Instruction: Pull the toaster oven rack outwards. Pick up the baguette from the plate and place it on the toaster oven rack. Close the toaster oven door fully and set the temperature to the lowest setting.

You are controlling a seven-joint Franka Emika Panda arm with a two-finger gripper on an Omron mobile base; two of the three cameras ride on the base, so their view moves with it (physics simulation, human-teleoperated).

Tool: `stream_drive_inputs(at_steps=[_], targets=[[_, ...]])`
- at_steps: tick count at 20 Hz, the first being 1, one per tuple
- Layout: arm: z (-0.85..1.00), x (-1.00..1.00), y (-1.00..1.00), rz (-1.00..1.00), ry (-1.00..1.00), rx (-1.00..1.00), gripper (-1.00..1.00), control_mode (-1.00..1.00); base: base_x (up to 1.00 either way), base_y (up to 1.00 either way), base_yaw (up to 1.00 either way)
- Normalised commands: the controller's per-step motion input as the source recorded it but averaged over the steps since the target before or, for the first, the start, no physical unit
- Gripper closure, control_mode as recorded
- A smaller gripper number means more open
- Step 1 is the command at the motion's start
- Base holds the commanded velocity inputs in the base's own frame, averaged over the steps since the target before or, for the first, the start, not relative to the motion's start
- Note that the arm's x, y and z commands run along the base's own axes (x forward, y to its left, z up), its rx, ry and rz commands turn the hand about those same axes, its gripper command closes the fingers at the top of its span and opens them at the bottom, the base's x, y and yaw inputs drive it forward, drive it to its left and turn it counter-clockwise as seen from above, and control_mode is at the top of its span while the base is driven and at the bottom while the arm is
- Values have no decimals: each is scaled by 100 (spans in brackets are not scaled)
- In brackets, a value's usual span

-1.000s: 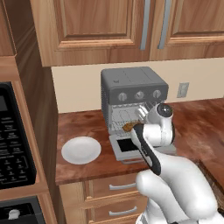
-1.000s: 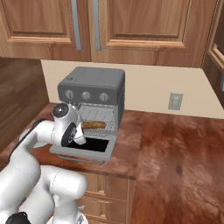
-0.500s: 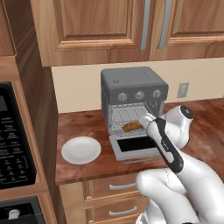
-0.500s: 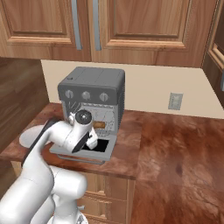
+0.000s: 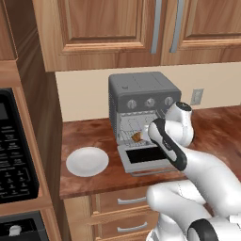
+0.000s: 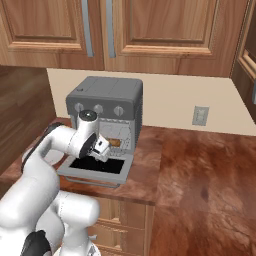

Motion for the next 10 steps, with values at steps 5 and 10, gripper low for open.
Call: stream_drive_inputs(at_steps=[5, 10], targets=[[-24, -23, 0, 4, -35, -13, -100, -100, 0, 0, 0], [-41, 0, -1, 3, -18, -1, -100, -100, 0, 0, 0]])
